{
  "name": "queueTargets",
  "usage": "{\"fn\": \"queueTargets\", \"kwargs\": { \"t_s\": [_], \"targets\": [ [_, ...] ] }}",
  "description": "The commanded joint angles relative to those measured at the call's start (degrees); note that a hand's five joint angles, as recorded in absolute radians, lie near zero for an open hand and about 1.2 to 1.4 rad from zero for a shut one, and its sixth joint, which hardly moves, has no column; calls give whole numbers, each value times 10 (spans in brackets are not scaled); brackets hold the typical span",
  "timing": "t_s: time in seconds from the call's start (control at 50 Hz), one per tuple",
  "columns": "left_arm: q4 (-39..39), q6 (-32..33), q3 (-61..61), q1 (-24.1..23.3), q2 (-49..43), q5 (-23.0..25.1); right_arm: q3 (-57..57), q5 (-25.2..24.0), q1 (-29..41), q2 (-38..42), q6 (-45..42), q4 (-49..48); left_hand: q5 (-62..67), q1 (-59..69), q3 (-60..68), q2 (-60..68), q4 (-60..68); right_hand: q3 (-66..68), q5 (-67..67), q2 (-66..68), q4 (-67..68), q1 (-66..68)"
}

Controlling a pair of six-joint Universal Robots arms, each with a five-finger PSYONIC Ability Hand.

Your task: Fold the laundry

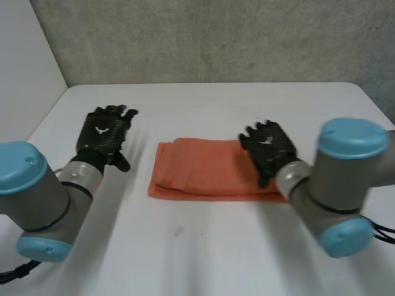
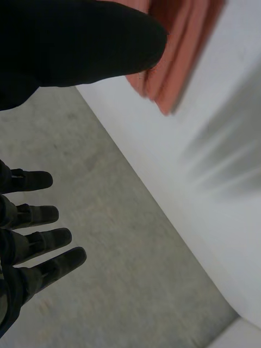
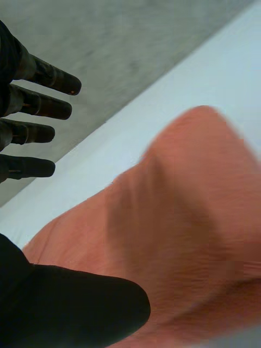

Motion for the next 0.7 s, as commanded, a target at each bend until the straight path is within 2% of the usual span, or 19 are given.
{"fn": "queueTargets", "kwargs": {
  "t_s": [0.02, 0.06, 0.12, 0.14, 0.16, 0.3, 0.36, 0.48, 0.54, 0.62, 0.7],
  "targets": [
    [4, 3, 7, -51, -1, -2, 98, -53, -106, -29, 45, 5, -25, -10, -22, -14, -16, -9, -24, -14, -20, -6],
    [4, 3, 7, -54, 0, -3, 110, -62, -124, -28, 44, 5, -24, -8, -20, -13, -14, 46, 32, 41, 35, 50],
    [4, 2, 5, -57, 0, -4, 124, -76, -145, -25, 43, 3, -25, -10, -22, -14, -16, 328, 314, 323, 317, 331],
    [4, 2, 4, -57, 0, -3, 125, -80, -148, -23, 43, 0, -25, -10, -22, -14, -16, 447, 433, 442, 436, 451],
    [4, 2, 3, -57, 0, -3, 125, -85, -156, -19, 44, -5, -25, -10, -22, -14, -16, 676, 662, 671, 665, 679],
    [1, 1, 1, -52, 1, -4, 77, -82, -163, -4, 44, -5, -25, -10, -22, -14, -16, 678, 664, 674, 667, 682],
    [0, 1, 0, -50, 4, -4, 47, -82, -144, -6, 52, 1, -24, -8, -20, -13, -14, 678, 664, 674, 667, 682],
    [0, -1, -1, -44, 17, -4, -47, -81, -40, -4, 112, 15, -25, -10, -22, -14, -16, 678, 664, 674, 667, 682],
    [-1, -2, -2, -41, 18, -4, -85, -83, -11, -1, 134, 46, -25, -10, -22, -14, -16, 678, 664, 674, 667, 682],
    [-1, -2, -4, -39, 18, -4, -158, -103, 40, 41, 153, 93, -27, -11, -24, -16, -17, 678, 664, 674, 667, 682],
    [-1, -3, -4, -25, 19, -4, -211, -132, 94, 80, 154, 97, -25, -10, -22, -14, -16, 678, 664, 674, 667, 682]
  ]
}}
